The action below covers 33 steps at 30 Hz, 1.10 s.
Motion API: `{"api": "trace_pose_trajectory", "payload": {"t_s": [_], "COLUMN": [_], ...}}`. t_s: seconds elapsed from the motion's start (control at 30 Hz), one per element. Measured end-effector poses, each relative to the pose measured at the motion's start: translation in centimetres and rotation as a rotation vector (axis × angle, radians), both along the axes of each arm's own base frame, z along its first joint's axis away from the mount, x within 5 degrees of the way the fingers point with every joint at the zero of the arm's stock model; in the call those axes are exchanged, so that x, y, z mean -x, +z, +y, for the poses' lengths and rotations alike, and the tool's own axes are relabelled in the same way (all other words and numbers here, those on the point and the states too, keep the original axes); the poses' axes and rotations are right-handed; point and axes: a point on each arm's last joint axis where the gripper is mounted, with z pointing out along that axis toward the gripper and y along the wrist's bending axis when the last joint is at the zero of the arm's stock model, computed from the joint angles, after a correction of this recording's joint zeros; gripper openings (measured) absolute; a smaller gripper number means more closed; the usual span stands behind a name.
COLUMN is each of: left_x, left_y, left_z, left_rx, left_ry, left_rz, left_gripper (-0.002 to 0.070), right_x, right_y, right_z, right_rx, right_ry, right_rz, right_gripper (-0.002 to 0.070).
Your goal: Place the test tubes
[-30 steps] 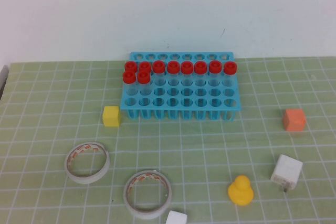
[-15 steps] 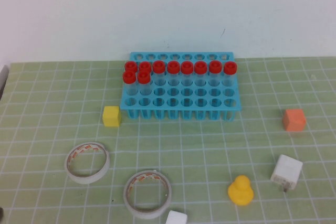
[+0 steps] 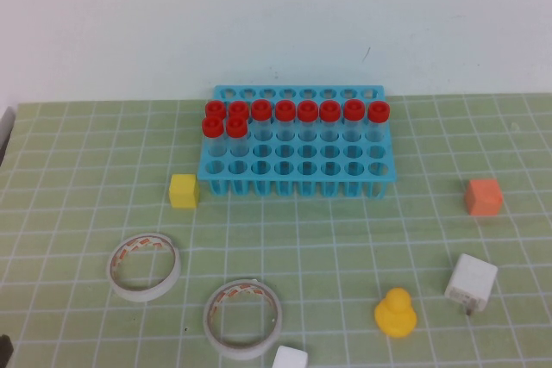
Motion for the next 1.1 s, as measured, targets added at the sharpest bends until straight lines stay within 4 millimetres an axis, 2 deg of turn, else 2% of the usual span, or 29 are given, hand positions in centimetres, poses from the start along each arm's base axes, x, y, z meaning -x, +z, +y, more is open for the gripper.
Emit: {"api": "trace_pose_trajectory", "payload": {"t_s": [0.13,0.23,0.43,0.6,0.83,1.1], "left_x": [-1.0,-1.4,-1.4,-1.4,-1.2,-1.1], "left_y": [-2.7,-4.0,-3.8,-4.5,-6.0,-6.2], "left_z": [0.5,0.9,1.2,1.2,1.5,1.6], "left_rx": [0.031,0.028,-0.045,-0.063,0.029,0.063], "left_ry": [0.067,0.117,0.152,0.141,0.199,0.219], "left_rz": [0.001,-0.020,-0.063,0.008,0.205,0.231], "left_gripper": [-0.0001,-0.0001,-0.0001,-0.0001,-0.0001,-0.0001], "right_x": [0.0,0.0,0.0,0.0,0.0,0.0], "right_y": [0.0,0.0,0.0,0.0,0.0,0.0], "right_z": [0.0,0.0,0.0,0.0,0.0,0.0], "right_rx": [0.000,0.000,0.001,0.001,0.001,0.001], "right_ry": [0.000,0.000,0.000,0.000,0.000,0.000], "right_rz": [0.000,0.000,0.001,0.001,0.001,0.001], "right_gripper": [-0.0001,-0.0001,-0.0001,-0.0001,-0.0001,-0.0001]}}
